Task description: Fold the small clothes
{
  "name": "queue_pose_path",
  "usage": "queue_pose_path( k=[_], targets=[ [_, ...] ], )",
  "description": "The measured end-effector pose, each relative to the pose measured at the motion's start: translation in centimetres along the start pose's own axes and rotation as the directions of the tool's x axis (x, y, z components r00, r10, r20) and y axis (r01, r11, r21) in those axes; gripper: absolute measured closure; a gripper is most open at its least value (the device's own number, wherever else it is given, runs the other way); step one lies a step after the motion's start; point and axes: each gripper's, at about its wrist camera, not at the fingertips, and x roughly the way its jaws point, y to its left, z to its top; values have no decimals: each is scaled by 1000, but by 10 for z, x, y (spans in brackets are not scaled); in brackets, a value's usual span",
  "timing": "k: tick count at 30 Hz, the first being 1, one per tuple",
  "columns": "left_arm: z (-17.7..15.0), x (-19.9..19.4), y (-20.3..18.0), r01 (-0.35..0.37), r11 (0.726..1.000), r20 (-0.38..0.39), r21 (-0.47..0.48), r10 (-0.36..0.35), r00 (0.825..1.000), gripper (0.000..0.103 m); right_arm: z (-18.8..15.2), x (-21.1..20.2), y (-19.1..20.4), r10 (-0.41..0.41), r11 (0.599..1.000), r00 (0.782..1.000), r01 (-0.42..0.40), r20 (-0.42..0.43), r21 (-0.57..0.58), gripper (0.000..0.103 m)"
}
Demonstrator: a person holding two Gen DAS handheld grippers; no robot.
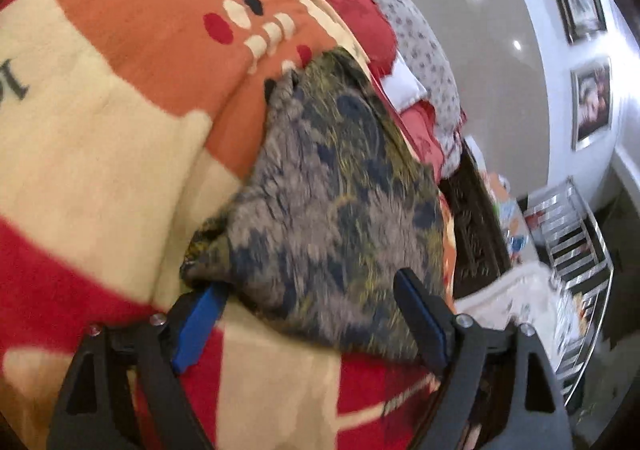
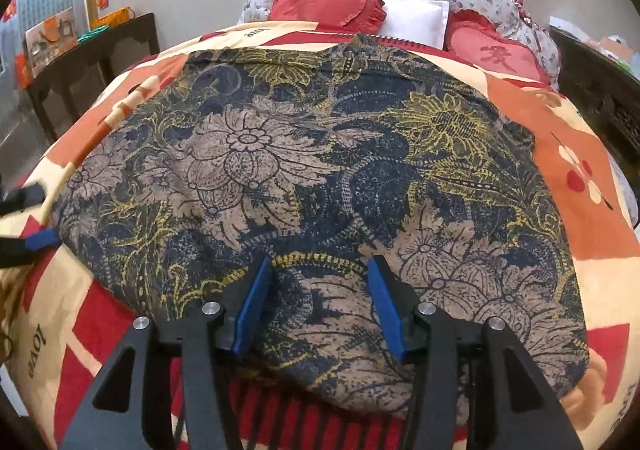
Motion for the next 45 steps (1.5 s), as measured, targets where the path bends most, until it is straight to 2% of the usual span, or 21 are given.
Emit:
queue_pose_path(
  k=[3, 4, 6, 8, 10, 12, 15, 18, 19, 21, 23, 25, 27, 30, 32, 34, 35, 39, 41, 44, 45],
  targets=[
    [-5, 4, -12, -13, 1000, -22, 0, 13, 1000, 12, 0, 0, 0, -4, 1000, 1000, 4, 0, -3, 42],
    [-13, 8, -20, 29, 999, -71, 28, -27, 997, 13, -1, 0, 0, -5, 1000, 1000, 5, 1, -4, 42],
    [-25, 17, -31, 43, 996, -144, 81, -31, 989, 13, -1, -1, 2, -6, 1000, 1000, 6, 2, -5, 42],
    [-23, 16, -26, 27, 995, -120, 101, -15, 993, 17, -1, -1, 2, -5, 1000, 1000, 5, 2, -4, 42],
    [-9, 12, -7, 39, 999, -78, -13, -40, 996, 32, -1, -1, 2, -6, 1000, 1000, 6, 2, -6, 42],
    [5, 7, 5, 45, 996, -26, -82, -48, 999, 35, -1, -1, 2, -6, 1000, 1000, 6, 2, -5, 42],
    [12, 5, 8, 30, 995, 20, -99, -28, 999, 35, -1, -1, 2, -5, 1000, 1000, 5, 2, -6, 42],
    [-1, 12, -11, 58, 998, -35, 13, -58, 998, 25, -1, -1, 2, -6, 1000, 1000, 6, 2, -6, 42],
    [-9, 19, -24, 81, 992, -94, 94, -72, 993, 25, -1, -1, 2, -5, 1000, 1000, 5, 2, -6, 42],
    [-13, 19, -35, 79, 979, -100, 186, -61, 993, 25, -1, -1, 2, -4, 1000, 1000, 4, 2, -5, 42],
    [-2, 14, -25, 44, 987, -28, 155, -40, 999, 25, -1, -1, 2, -4, 1000, 1000, 4, 2, -5, 42],
    [15, 5, -3, 2, 998, 76, 55, -6, 997, 25, -1, -1, 2, -6, 1000, 1000, 6, 2, -7, 42],
    [16, 2, 6, 32, 999, 91, 13, -33, 995, 25, -1, -1, 2, -6, 1000, 1000, 6, 2, -7, 42],
    [2, 13, -17, 74, 983, 5, 167, -76, 997, 22, -1, -1, 2, -6, 1000, 1000, 6, 2, -7, 42],
    [0, 15, -22, 48, 974, 14, 221, -52, 999, 22, -1, -1, 3, -6, 1000, 1000, 6, 2, -7, 42],
    [7, 14, -7, 22, 991, 50, 133, -29, 998, 23, -1, -1, 3, -7, 1000, 1000, 7, 2, -8, 42],
    [11, 14, 2, 33, 997, 65, 65, -37, 997, 28, -1, -1, 3, -8, 1000, 1000, 8, 2, -9, 42],
    [6, 17, -5, -23, 997, 75, 73, 18, 997, 30, -1, 0, 3, -16, 1000, 1000, 16, -2, -12, 41],
    [5, 17, -4, -76, 995, 80, 64, 71, 994, 44, 2, 0, 2, -7, 1000, 1000, 7, -20, -7, 41],
    [2, 6, 3, -92, 996, 95, 16, 90, 991, 50, 19, -2, 5, -37, 999, 995, 34, -89, -31, 41],
    [-2, 2, 3, -106, 994, 102, 18, 103, 989, 50, 30, -8, 9, -66, 997, 995, 62, -82, -49, 41]
  ],
)
